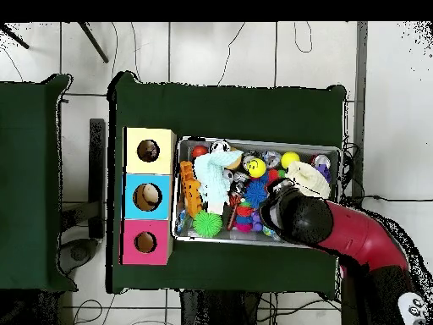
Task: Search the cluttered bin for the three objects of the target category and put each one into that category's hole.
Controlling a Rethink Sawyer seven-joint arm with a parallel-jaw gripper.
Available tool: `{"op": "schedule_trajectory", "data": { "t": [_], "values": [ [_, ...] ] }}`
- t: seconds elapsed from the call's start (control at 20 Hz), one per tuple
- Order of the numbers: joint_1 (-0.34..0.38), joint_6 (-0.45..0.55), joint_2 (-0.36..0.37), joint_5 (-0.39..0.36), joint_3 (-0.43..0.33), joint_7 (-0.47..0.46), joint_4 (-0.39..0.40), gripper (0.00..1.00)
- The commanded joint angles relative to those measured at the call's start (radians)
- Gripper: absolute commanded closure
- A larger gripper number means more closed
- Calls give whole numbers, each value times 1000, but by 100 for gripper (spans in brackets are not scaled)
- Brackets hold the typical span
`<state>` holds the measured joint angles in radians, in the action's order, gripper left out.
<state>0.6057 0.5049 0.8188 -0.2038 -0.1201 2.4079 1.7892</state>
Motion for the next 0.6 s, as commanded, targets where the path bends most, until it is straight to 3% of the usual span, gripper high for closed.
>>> {"op": "schedule_trajectory", "data": {
  "t": [0.05, 0.6],
  "values": [
    [54, -43, -35, -108, -154, -221, 65, 100],
    [63, -86, -111, -212, -171, -161, -9, 100]
  ]
}}
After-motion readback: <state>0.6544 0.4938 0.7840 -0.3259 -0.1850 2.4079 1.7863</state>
